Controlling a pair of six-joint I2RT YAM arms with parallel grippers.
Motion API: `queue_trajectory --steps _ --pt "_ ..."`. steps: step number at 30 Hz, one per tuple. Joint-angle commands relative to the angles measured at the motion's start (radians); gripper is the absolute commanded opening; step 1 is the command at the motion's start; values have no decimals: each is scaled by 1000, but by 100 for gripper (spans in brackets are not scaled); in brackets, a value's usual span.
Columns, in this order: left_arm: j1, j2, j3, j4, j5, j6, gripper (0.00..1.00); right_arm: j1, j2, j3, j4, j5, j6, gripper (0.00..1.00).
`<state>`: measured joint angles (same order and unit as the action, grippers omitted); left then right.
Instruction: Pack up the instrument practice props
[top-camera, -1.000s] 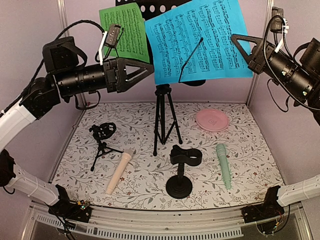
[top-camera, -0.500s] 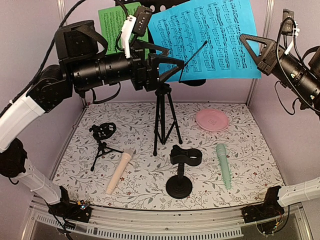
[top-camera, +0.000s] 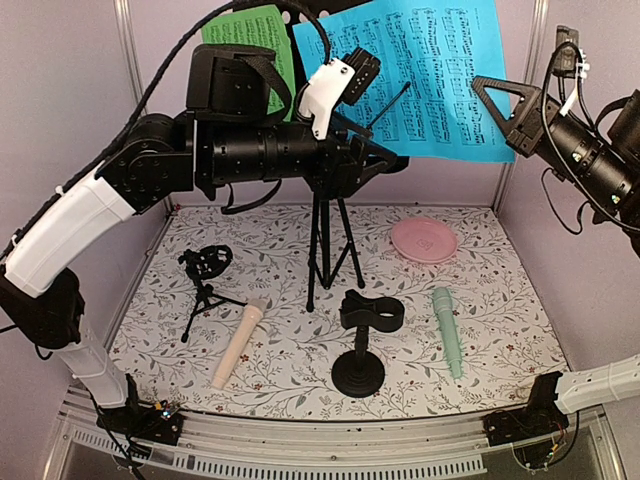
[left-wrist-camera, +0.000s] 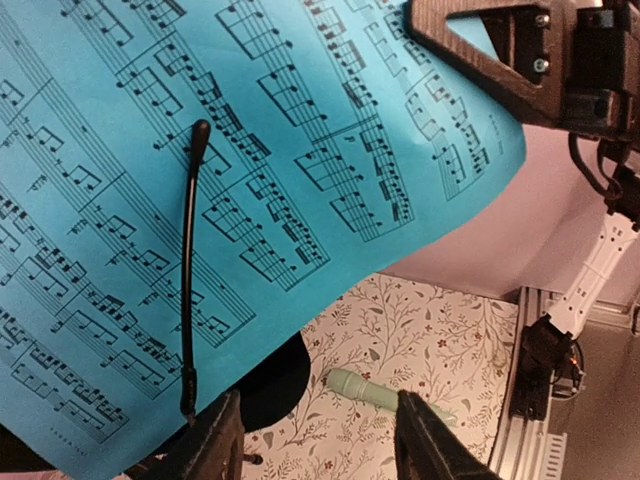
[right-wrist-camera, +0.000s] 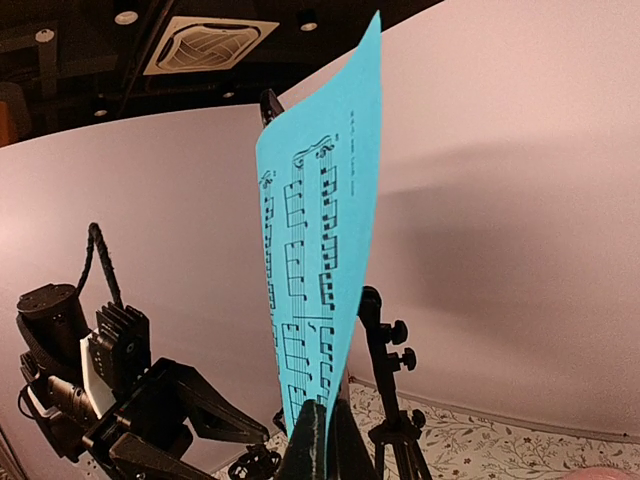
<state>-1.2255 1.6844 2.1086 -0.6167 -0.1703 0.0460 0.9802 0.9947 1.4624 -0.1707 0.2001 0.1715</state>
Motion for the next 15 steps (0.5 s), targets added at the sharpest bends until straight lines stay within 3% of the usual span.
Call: queue_trajectory --steps 1,10,15 --pt "-21 -1 31 -15 -177 20 52 -4 -5 -24 28 6 14 0" --pt "-34 -55 -41 106 -190 106 53 -4 -6 -41 46 9 17 0" --pt "-34 -13 -15 113 -275 124 43 -3 -9 -43 46 9 16 0"
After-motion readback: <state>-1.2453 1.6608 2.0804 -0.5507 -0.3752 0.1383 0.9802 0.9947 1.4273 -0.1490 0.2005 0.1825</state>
